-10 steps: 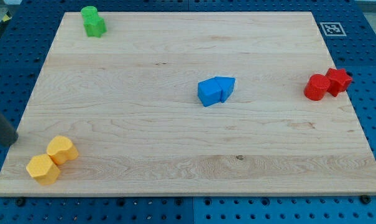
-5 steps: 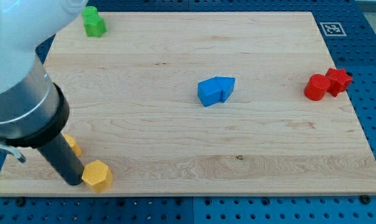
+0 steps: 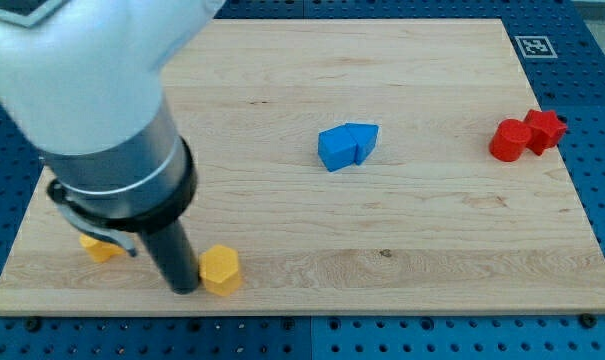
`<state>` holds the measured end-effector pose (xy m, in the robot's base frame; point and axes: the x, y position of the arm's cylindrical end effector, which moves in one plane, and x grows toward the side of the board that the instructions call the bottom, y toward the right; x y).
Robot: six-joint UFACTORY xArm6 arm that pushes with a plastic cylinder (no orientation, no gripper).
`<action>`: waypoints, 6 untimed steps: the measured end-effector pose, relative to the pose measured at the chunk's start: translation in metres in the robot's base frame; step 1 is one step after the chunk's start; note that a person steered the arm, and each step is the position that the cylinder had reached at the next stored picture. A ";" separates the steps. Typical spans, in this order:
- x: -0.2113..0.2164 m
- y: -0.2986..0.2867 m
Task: Move yellow hexagon towards the bottom center
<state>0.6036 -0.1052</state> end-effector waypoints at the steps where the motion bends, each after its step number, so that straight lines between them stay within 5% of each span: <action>1: 0.015 0.017; 5: -0.012 0.101; 6: -0.024 0.068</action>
<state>0.5796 -0.0373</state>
